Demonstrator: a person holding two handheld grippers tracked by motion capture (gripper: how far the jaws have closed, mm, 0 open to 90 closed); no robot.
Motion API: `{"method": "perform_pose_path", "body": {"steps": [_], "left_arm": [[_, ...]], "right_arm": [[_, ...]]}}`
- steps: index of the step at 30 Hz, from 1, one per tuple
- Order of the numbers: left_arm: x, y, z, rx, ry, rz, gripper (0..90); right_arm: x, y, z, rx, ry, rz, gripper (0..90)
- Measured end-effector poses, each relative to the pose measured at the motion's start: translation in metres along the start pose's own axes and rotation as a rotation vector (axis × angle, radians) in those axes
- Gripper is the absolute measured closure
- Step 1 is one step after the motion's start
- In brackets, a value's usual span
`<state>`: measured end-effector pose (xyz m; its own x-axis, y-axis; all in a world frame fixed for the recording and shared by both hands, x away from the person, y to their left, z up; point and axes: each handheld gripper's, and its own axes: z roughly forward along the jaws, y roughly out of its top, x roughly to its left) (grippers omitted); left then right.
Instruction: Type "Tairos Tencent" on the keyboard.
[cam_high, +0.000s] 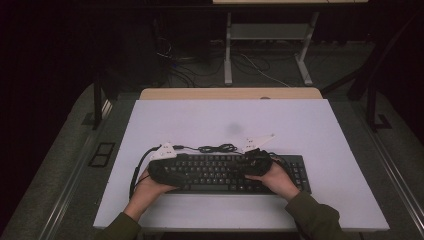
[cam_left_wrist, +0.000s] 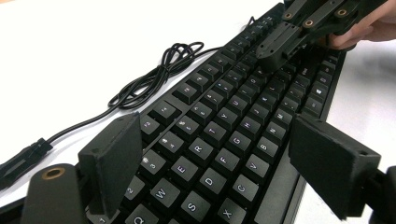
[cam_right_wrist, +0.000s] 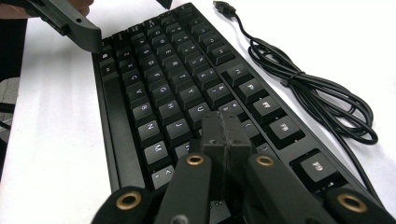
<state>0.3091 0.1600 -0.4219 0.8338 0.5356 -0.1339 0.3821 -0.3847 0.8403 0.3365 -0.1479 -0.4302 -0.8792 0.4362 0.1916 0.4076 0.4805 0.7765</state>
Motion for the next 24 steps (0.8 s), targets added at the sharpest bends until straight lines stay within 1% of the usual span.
{"method": "perform_pose_path", "body": {"steps": [16,24], "left_arm": [[0.001,0.000,-0.001,0.001,0.002,-0.002,17.1],[0.001,0.000,-0.001,0.001,0.003,-0.001,17.1]], "right_arm": [[-0.002,-0.003,0.009,0.045,-0.021,0.004,89.2],[-0.001,-0.004,0.011,0.057,-0.022,0.002,89.2]]}}
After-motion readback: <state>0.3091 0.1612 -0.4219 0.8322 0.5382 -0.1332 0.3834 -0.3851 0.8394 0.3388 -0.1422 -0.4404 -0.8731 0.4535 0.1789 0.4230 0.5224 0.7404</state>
